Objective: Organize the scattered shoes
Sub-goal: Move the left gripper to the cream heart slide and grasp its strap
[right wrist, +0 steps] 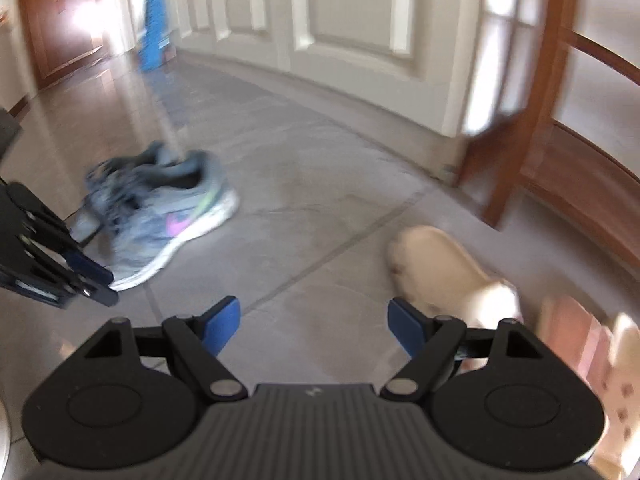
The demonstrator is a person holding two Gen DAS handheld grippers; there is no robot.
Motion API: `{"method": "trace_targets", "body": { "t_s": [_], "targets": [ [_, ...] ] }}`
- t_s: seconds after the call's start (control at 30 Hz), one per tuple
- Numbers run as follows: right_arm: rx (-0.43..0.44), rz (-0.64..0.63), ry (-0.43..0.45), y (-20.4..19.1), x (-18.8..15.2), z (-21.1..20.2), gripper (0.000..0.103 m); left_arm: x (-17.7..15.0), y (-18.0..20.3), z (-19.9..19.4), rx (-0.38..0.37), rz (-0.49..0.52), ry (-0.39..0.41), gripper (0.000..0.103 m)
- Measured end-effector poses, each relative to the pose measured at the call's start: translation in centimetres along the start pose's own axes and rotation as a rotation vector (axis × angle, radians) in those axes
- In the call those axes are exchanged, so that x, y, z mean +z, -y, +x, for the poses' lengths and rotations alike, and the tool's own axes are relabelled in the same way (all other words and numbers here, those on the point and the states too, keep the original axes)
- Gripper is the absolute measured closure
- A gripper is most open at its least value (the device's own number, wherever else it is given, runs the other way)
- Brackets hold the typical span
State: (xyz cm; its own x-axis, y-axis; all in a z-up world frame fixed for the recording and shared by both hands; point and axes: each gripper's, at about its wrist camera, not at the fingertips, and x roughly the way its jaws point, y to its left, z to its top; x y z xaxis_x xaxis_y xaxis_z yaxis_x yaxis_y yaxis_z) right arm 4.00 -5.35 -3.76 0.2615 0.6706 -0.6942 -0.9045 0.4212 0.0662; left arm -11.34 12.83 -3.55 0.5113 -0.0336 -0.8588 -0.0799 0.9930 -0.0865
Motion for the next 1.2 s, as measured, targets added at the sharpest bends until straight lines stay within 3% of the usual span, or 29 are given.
{"method": "trace_targets", "body": {
  "t_s": [0.13, 0.23, 0.4, 0.53, 0.57, 0.73, 0.93, 1.03, 1.1, 1.2],
  "targets": [
    [-0.105, 0.117, 0.049, 3.7, -1.8, -2.1, 0.021, 6.9, 4.7, 0.5, -0.064, 0.227, 0.155, 0.082],
    [-0.193, 0.229, 0.092, 7.0, -3.6, -4.6, 0.021, 10.5, 8.2, 3.5, -0.101, 0.317, 0.184, 0.082],
    [-0.299, 0.361, 0.125, 10.9, -6.8, -8.1, 0.021, 13.9, 11.1, 9.6, -0.163, 0.248, 0.134, 0.088],
    [-0.316, 0.411, 0.101, 12.7, -8.5, -9.0, 0.021, 15.0, 11.7, 13.3, -0.163, 0.216, 0.072, 0.089],
    [-0.32, 0.423, 0.095, 13.1, -9.0, -9.3, 0.021, 15.2, 11.7, 14.2, -0.166, 0.208, 0.06, 0.085],
    [-0.314, 0.454, 0.068, 14.6, -10.5, -9.8, 0.021, 15.3, 11.6, 15.3, -0.2, 0.189, 0.052, 0.084],
    [-0.296, 0.45, 0.07, 15.1, -11.0, -9.1, 0.021, 16.4, 10.5, 16.5, -0.282, 0.075, 0.012, 0.088],
    [-0.288, 0.463, 0.078, 14.9, -10.9, -9.1, 0.021, 16.9, 9.0, 17.2, -0.356, -0.027, -0.029, 0.09],
    [-0.28, 0.475, 0.081, 14.7, -10.8, -9.1, 0.021, 17.0, 8.6, 17.3, -0.373, -0.029, -0.048, 0.09],
    [-0.286, 0.463, 0.088, 14.1, -10.5, -9.3, 0.021, 16.8, 9.1, 17.0, -0.373, 0.053, -0.064, 0.085]
  ]
}}
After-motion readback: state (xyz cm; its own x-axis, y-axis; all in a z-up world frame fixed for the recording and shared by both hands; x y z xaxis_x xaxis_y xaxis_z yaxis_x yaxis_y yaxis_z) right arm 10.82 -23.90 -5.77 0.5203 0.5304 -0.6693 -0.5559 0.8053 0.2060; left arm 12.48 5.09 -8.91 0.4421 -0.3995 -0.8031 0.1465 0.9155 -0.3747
